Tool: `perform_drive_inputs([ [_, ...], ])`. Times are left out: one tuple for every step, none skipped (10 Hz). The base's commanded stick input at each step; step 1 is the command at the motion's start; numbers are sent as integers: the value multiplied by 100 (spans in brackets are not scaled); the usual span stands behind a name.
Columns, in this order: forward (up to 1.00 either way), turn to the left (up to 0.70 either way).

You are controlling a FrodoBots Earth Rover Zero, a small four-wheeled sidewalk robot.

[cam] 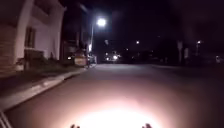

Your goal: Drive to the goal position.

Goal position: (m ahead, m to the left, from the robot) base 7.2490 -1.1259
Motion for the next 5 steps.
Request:
perform_drive_inputs([
  [50,0],
  [50,0],
  [50,0],
  [50,0],
  [50,0],
])
